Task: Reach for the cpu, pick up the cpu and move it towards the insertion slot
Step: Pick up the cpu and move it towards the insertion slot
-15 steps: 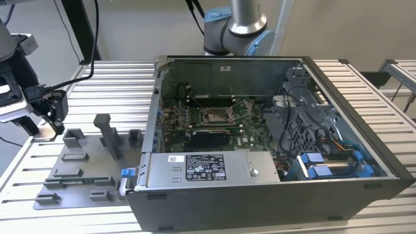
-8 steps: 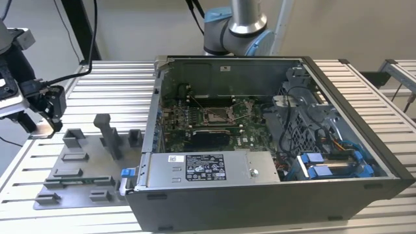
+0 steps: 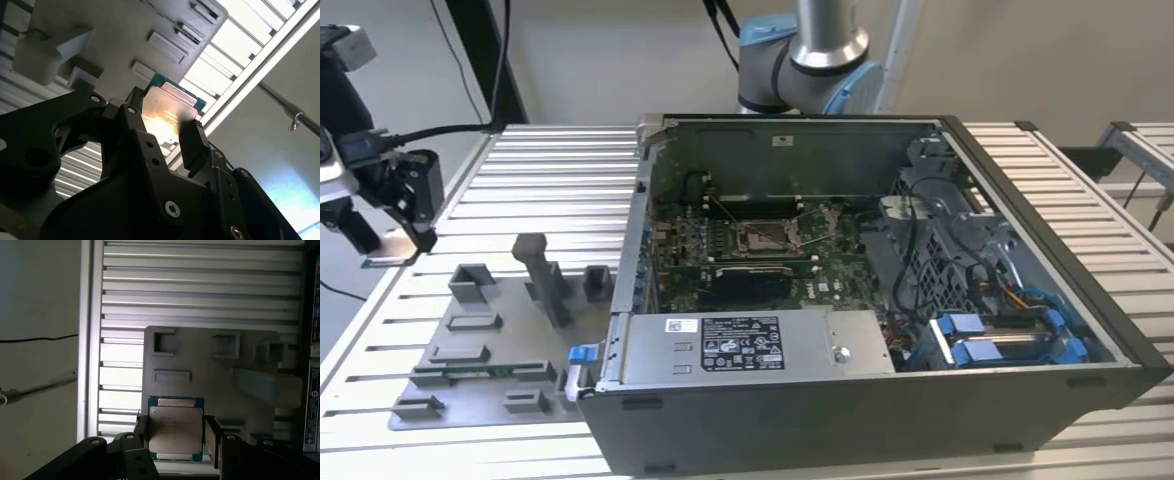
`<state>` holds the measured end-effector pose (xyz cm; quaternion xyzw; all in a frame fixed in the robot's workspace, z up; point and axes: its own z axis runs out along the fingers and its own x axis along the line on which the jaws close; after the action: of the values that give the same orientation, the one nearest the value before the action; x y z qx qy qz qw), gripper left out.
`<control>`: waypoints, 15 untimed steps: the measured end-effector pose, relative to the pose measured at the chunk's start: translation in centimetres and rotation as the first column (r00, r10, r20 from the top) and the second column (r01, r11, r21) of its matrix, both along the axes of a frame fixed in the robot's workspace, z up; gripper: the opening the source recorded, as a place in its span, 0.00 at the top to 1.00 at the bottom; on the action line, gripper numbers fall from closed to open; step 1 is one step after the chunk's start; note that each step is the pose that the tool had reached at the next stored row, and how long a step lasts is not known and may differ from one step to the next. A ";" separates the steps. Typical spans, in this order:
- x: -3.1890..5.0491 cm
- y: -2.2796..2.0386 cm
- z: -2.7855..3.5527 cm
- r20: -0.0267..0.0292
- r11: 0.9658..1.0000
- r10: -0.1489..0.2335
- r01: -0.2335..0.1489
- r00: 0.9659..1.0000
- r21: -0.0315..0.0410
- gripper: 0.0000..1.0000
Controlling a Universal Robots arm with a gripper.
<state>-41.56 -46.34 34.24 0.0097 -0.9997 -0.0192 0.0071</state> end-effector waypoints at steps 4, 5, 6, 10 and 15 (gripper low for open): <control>0.00 0.00 1.24 0.000 1.000 0.000 0.000 1.000 0.000 1.00; 0.00 0.00 1.50 0.000 1.000 0.000 0.000 1.000 0.000 1.00; 0.00 0.00 1.76 0.000 1.000 0.000 0.000 1.000 0.000 1.00; 0.00 0.00 2.81 0.000 1.000 0.000 0.000 1.000 -0.001 1.00; 0.00 0.00 4.08 0.000 1.000 0.005 -0.005 1.000 -0.002 1.00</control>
<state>-41.56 -46.34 38.31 0.0121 -0.9997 -0.0182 0.0072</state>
